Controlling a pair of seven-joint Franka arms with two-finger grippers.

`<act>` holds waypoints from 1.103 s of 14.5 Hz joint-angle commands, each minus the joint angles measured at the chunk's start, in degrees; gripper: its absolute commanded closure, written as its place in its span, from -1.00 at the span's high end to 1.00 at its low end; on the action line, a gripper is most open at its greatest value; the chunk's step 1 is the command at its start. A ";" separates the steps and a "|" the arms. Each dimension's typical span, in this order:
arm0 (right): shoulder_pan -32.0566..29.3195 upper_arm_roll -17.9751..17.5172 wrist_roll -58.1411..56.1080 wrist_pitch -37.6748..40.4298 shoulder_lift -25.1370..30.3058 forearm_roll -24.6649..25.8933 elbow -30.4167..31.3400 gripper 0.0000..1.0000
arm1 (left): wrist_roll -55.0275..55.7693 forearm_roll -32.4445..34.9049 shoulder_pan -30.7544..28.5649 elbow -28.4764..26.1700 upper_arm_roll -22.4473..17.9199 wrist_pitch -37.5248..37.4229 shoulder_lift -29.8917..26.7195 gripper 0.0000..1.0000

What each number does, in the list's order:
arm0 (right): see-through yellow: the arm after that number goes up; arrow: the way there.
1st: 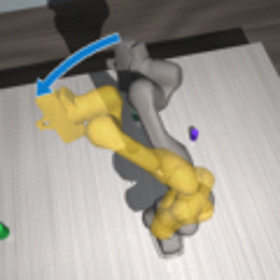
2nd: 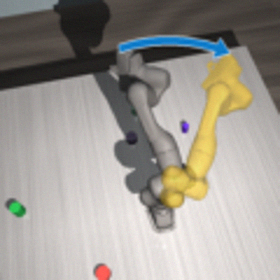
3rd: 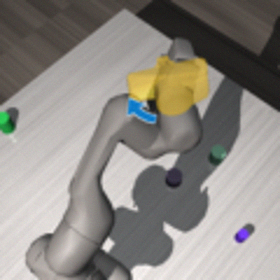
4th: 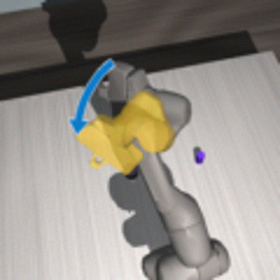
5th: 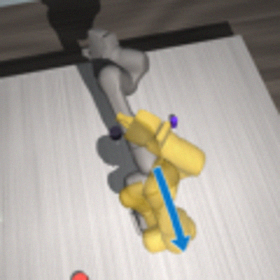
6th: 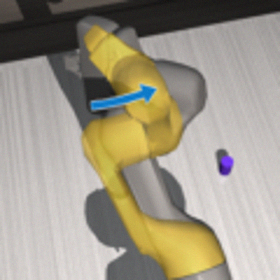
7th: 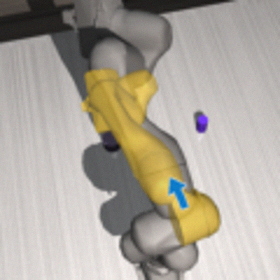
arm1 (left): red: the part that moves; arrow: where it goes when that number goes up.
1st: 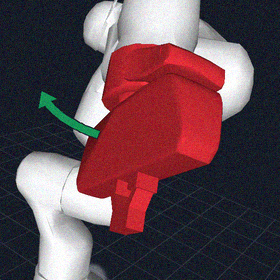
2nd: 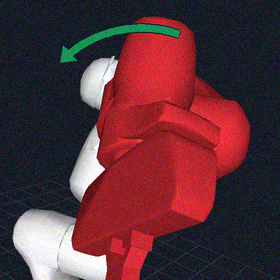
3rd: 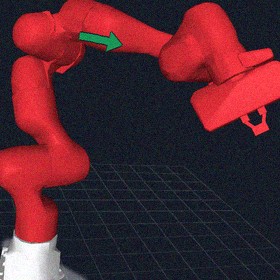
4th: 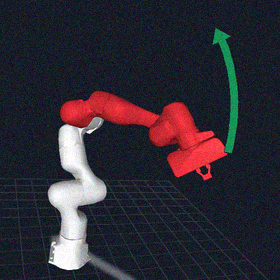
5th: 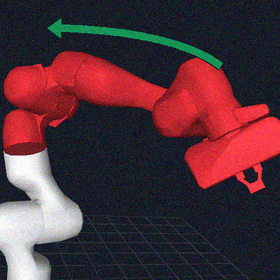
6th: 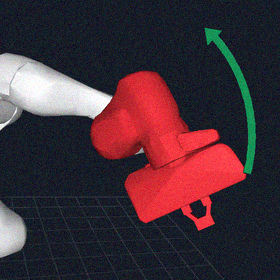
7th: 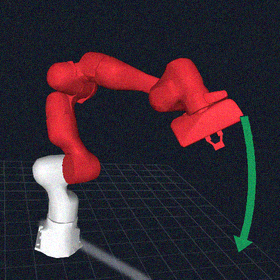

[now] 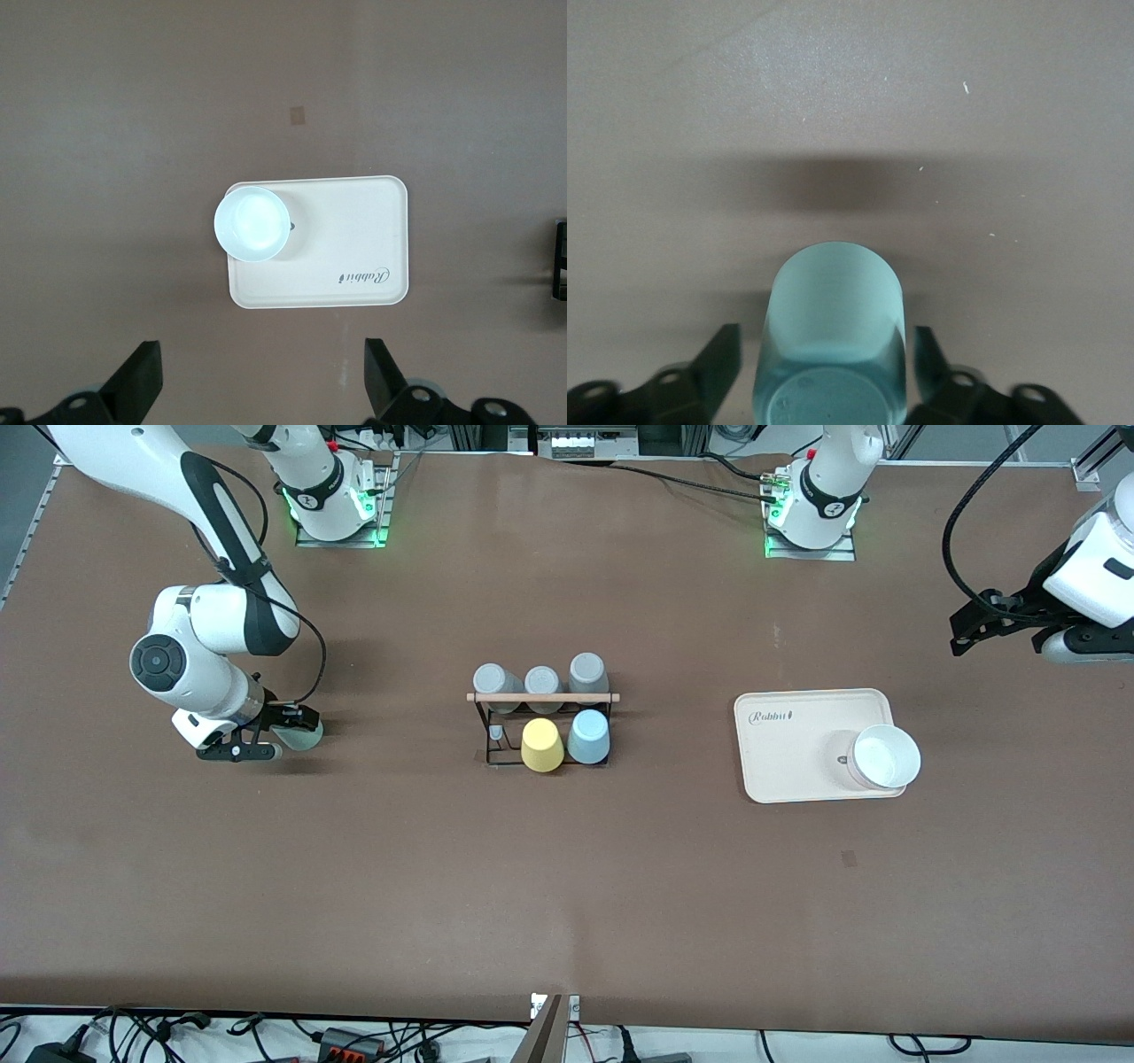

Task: Hang scattered cups on rack with three cups
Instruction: 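Grasp the teal cup and lift it with the right gripper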

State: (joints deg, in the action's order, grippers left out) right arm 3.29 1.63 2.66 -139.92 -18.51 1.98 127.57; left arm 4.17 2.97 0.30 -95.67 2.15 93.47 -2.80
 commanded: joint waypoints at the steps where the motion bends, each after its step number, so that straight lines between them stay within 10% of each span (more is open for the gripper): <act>1: 0.31 -0.13 0.95 2.27 0.92 -0.31 -0.29 -0.43 | -1.19 0.11 -0.39 -0.58 -0.21 -0.13 -0.98 1.00; 9: 4.59 -4.53 1.81 35.83 -1.26 -0.93 -32.43 -0.46 | -0.93 0.46 -2.94 4.70 1.10 -6.02 2.18 1.00; 16: 20.68 -4.62 27.89 36.04 -4.25 -1.01 -39.92 -0.45 | -0.75 -1.37 -1.53 4.44 1.11 -4.61 3.24 1.00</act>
State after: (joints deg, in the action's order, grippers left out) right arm 20.41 -3.37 23.10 -104.13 -20.39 1.20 91.73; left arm 3.99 2.79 -1.54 -92.89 3.53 89.23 -0.07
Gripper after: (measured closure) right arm 0.330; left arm 0.000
